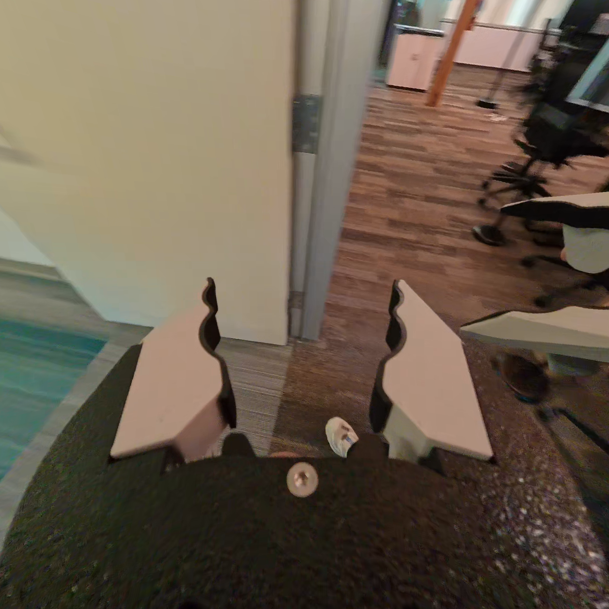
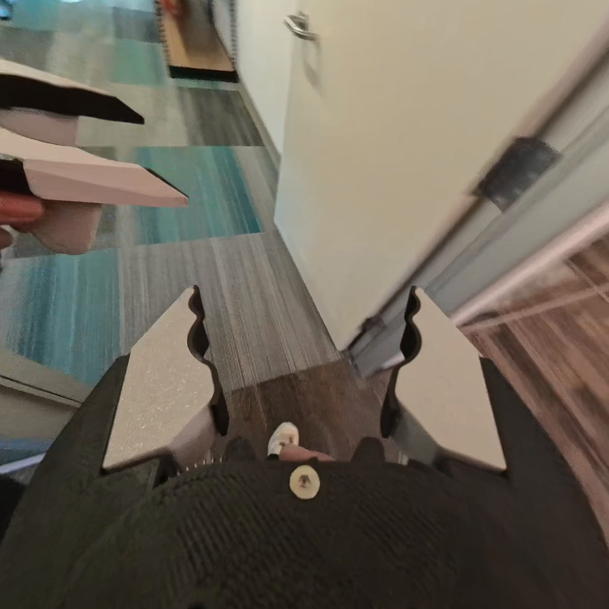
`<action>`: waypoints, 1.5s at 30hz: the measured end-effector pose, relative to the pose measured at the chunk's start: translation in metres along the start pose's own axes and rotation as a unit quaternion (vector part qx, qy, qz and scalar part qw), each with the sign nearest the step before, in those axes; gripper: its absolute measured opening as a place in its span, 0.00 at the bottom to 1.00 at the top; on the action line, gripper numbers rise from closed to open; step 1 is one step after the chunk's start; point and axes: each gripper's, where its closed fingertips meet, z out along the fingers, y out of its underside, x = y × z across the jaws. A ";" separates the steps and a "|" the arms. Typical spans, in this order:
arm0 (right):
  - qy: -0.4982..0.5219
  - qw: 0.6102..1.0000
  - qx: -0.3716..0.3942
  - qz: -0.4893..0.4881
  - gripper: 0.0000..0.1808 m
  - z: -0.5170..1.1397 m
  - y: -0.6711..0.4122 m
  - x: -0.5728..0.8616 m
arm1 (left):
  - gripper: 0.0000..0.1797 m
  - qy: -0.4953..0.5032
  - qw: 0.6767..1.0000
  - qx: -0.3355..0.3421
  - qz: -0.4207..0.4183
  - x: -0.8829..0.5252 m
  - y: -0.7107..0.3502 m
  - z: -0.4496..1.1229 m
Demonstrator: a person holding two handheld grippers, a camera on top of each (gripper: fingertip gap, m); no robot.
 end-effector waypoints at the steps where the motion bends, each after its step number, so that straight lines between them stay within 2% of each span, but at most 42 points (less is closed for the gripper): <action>1: -0.036 0.999 0.007 -0.019 0.66 0.034 -0.014 -0.001 | 0.57 -0.033 0.999 0.006 -0.010 -0.028 -0.004 0.011; 4: -0.153 0.985 0.024 -0.078 0.66 0.129 -0.059 -0.020 | 0.56 -0.151 0.987 0.016 -0.048 -0.123 -0.017 0.025; 7: -0.260 0.955 0.043 -0.135 0.65 0.209 -0.110 -0.055 | 0.55 -0.264 0.960 0.013 -0.096 -0.206 -0.024 0.005; 10: -0.338 0.920 0.048 -0.193 0.65 0.270 -0.153 -0.101 | 0.55 -0.355 0.927 0.014 -0.120 -0.271 -0.025 -0.037; 13: -0.399 0.885 0.089 -0.223 0.65 0.313 -0.197 -0.157 | 0.55 -0.418 0.898 0.034 -0.132 -0.327 -0.023 -0.080; 17: -0.437 0.868 0.117 -0.204 0.66 0.371 -0.247 -0.221 | 0.54 -0.459 0.878 0.058 -0.127 -0.390 -0.019 -0.112; 21: -0.473 0.858 0.104 -0.169 0.67 0.414 -0.280 -0.272 | 0.55 -0.481 0.863 0.053 -0.147 -0.444 -0.018 -0.121; 27: -0.509 0.835 0.099 -0.185 0.68 0.480 -0.320 -0.322 | 0.55 -0.465 0.877 0.012 -0.120 -0.506 -0.021 -0.101; 32: -0.496 0.843 0.110 -0.174 0.67 0.574 -0.377 -0.333 | 0.55 -0.449 0.884 0.022 -0.131 -0.576 -0.035 -0.059; 38: -0.492 0.846 0.138 -0.152 0.66 0.705 -0.456 -0.336 | 0.55 -0.445 0.889 0.011 -0.105 -0.696 -0.068 0.023; 41: -0.501 0.841 0.151 -0.138 0.65 0.777 -0.498 -0.352 | 0.55 -0.467 0.878 0.015 -0.107 -0.773 -0.083 0.053; 45: -0.523 0.828 0.144 -0.142 0.64 0.858 -0.550 -0.384 | 0.55 -0.511 0.845 0.029 -0.151 -0.888 -0.105 0.071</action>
